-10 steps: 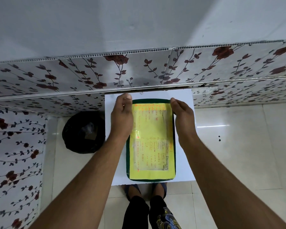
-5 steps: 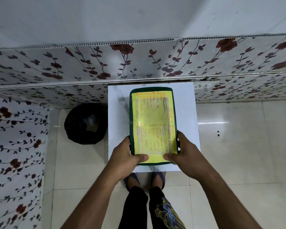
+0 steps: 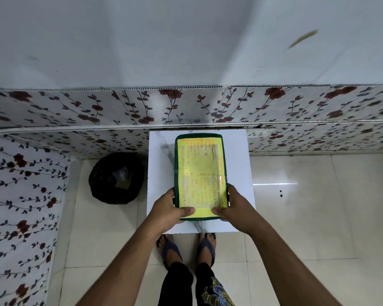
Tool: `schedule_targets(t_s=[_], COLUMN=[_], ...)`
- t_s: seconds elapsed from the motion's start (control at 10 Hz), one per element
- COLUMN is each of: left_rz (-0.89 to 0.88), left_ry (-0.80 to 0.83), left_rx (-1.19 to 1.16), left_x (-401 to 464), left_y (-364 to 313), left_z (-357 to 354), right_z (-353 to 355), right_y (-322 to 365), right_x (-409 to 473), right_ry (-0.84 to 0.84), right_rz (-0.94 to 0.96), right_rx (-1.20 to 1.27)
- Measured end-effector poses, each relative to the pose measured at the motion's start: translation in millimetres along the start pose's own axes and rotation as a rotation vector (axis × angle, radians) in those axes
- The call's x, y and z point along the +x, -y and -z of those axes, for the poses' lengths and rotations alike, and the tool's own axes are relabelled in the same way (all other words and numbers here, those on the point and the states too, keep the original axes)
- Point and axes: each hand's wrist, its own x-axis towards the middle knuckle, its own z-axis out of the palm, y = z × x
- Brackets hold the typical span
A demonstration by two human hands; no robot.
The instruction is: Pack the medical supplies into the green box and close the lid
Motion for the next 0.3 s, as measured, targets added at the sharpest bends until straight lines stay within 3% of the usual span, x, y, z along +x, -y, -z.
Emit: schedule_targets(t_s=[0.1,0.2,0.3], left_rz=[0.006,-0.052,-0.236], left_ry=[-0.027,-0.127,-0.288], left_rx=[0.050,0.155,0.243], left_x=[-11,-32,-92], left_y=[2,-9,-53], left_z=[-1,7,34], right_z=[3,13,37], right_y=[4,25,80], right_x=[-6,-24,-84], right_ry=[0.014,-0.062,-0.290], right_rz=[-0.074,-0.030,0.186], right_rx=[-0.044,-0.140,-0.285])
